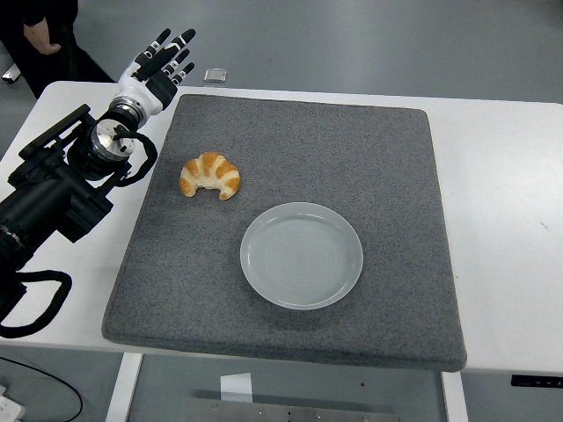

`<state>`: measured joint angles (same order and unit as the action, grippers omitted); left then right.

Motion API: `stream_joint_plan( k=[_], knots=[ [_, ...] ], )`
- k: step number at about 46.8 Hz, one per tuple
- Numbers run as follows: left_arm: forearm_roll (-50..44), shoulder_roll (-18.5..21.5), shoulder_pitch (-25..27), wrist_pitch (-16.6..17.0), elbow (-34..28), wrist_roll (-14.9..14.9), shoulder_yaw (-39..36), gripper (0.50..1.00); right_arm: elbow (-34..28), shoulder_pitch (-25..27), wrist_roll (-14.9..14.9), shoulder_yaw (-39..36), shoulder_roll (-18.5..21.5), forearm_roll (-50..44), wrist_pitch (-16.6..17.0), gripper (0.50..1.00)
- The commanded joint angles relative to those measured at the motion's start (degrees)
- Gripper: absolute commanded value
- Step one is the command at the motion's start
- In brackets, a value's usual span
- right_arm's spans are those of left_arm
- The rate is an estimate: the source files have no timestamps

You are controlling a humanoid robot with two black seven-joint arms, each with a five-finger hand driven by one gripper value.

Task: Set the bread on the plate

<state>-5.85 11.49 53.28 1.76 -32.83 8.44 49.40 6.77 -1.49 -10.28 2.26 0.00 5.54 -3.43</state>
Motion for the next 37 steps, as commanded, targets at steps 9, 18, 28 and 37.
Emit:
stream_joint_plan(
  k=[9, 18, 28, 37],
  knots=[
    [3.48, -0.07, 0.07, 0.17, -0.04, 0.09, 0.17, 1.0, 0.0, 0.0, 0.0, 0.02, 0.0, 0.0, 0.0, 0.932],
    [3.48, -0.07, 0.33, 0.09, -0.13, 0.09, 0.17, 1.0, 0.0, 0.0, 0.08, 0.02, 0.0, 0.0, 0.0, 0.932],
    [4.18, 0.63, 1.73, -1.58, -0.39, -0.26, -0.97, 1.0, 0.0, 0.0, 0.0, 0.02, 0.0, 0.0, 0.0, 0.932],
    [12.26, 1.6, 3.49, -1.06, -0.39, -0.26, -7.11, 1.0, 0.0, 0.0, 0.08, 0.02, 0.0, 0.0, 0.0, 0.932]
  ],
)
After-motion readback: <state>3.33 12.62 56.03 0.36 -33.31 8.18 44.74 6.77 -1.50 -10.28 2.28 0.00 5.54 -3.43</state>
